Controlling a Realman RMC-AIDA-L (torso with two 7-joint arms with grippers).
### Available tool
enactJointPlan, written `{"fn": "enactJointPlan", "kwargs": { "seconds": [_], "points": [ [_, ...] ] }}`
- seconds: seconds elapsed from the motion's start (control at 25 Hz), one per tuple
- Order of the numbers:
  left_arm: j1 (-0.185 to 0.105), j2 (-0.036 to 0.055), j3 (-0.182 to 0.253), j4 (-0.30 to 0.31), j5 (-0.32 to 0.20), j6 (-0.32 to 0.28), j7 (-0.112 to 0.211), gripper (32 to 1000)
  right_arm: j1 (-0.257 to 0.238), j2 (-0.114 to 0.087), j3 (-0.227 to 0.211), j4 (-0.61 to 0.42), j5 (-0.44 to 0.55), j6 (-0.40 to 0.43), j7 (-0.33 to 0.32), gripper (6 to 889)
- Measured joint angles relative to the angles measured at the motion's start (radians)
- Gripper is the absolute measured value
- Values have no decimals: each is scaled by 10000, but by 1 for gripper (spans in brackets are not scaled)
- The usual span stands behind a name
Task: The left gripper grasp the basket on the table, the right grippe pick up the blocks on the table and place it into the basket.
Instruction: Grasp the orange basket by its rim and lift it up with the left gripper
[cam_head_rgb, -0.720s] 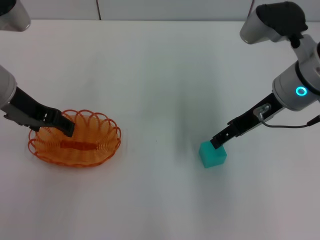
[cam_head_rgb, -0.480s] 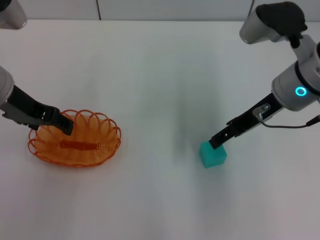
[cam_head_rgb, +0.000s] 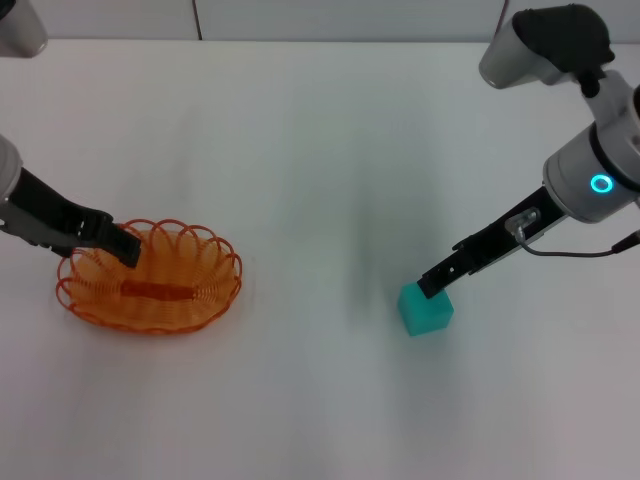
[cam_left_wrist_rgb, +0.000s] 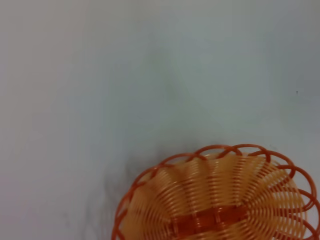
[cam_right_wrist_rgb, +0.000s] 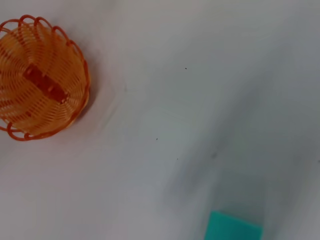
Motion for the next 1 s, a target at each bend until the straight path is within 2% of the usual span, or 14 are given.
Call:
{"fn": "enactJointPlan", "kwargs": {
  "seconds": [0.12,0.2,0.28,0.4,0.56,0.68,1.0],
  "points": [
    [-194,12,-858,-667,47,182,546,847,0,-1,0,10,-1,-55,-12,875],
    [-333,51,-1587,-1310,230,508,1007,846,0,0,0,24,-3,-79,-19,875],
    [-501,120,-2282,-1951,593,895,1452,846,0,0,0,31,-1,-89,-28,874],
    [-765,196,-3011,-2834,1089,1386,1983,845,1,0,0,51,-3,-113,-39,874],
    [-925,270,-3236,-3752,1413,2123,2276,844,24,-1,0,227,-3,-178,-104,874],
    [-975,283,-3247,-4093,1445,2460,2352,844,59,0,0,401,-3,-235,-150,874],
    [-1382,286,-3189,-5182,1660,3267,2437,845,64,-1,108,464,4,-238,-270,873]
  ]
}}
